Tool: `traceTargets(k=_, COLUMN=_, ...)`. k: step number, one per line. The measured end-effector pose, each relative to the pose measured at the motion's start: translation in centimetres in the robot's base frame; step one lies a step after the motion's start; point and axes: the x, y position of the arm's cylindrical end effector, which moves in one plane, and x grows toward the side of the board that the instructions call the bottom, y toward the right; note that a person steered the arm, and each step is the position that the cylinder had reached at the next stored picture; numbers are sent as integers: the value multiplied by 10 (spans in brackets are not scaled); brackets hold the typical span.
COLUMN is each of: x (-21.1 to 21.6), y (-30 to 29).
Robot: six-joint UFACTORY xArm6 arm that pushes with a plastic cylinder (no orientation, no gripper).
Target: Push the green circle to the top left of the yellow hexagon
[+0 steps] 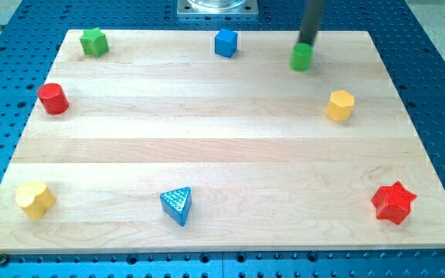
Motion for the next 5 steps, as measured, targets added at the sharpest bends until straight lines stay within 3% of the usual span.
traceTargets(k=1, x=-20, y=-16)
traceTargets(k=2, x=-52, y=-70)
traceTargets(k=3, x=-52, y=-146)
traceTargets(k=4, x=-42, y=-186)
traceTargets(k=5, x=-39, y=-183)
